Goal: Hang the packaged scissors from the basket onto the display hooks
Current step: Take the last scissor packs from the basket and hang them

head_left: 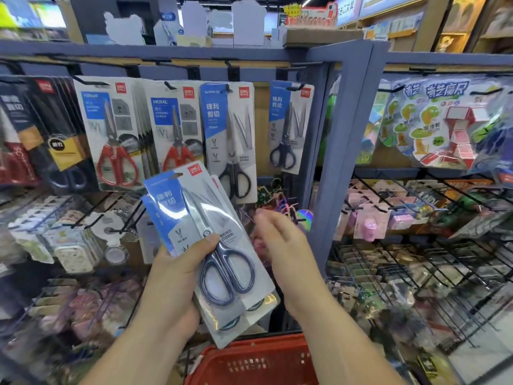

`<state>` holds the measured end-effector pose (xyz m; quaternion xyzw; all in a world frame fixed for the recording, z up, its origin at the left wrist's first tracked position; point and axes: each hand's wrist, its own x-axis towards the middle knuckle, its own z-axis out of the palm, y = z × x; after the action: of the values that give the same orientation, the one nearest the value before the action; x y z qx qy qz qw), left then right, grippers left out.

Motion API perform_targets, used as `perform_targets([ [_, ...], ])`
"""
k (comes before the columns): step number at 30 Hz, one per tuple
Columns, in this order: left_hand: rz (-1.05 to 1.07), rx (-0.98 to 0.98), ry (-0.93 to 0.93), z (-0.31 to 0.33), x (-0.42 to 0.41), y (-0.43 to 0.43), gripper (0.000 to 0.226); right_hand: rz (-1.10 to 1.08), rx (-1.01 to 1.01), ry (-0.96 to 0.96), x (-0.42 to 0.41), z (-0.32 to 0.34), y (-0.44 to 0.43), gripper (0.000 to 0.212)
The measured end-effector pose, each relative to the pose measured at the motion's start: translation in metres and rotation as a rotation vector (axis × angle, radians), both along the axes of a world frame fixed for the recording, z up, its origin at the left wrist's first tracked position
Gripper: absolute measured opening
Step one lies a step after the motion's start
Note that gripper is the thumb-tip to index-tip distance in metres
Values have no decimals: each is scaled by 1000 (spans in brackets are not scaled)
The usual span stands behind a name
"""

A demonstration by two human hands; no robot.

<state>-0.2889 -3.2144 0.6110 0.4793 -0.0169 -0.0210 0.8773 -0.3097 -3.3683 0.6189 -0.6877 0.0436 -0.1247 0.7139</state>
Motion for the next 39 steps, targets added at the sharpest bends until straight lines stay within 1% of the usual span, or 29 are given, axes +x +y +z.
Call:
perform_targets([
  [1,-5,-4,14,-2,-2,-1,44,90,-42,5,-13,-7,2,47],
  [2,-14,-5,29,-4,-3,-2,43,157,-76,29,-22,-14,1,54],
  [4,-37,-6,50,-7,-5,-5,40,183,-105,78,-30,-24,1,69],
  [5,-42,-10,60,-7,-7,-6,39,168,-82,77,-34,-27,2,68],
  [6,-43,-15,76,-6,-9,-8,38,133,-64,59,-37,-28,4,61],
  [9,-53,-23,102,-5,-14,-15,33,-60,-48,-25,-43,-34,15,27],
  [10,-53,-17,104,-5,-16,-16,34,-111,-23,-31,-45,-37,19,19],
  [11,-56,-11,101,-5,-17,-17,39,-151,11,-35,-46,-40,22,17],
  [13,-77,-7,94,-5,-20,-16,49,-209,83,-33,-49,-43,25,17],
  [15,-101,-18,90,-5,-24,-16,50,-253,158,-43,-50,-43,23,17],
  [18,-110,-22,88,-8,-29,-17,49,-303,296,-55,-49,-41,20,14],
  [22,-98,1,106,-12,-30,-14,41,-315,501,-44,-44,-42,16,16],
  [25,-64,21,128,-13,-25,-10,35,-298,597,-55,-42,-44,10,20],
  [27,-42,61,119,-14,-23,-8,32,-278,595,-86,-41,-42,1,23],
  [30,-27,110,84,-13,-18,-5,34,-270,518,-120,-38,-35,-15,26],
  [31,-23,118,73,-12,-17,-4,34,-276,488,-140,-36,-33,-20,24],
  [34,-7,130,36,-10,-11,0,38,-299,421,-212,-23,-26,-34,9],
  [39,-2,112,-11,-3,-3,1,51,-327,396,-287,9,-6,-50,10],
])
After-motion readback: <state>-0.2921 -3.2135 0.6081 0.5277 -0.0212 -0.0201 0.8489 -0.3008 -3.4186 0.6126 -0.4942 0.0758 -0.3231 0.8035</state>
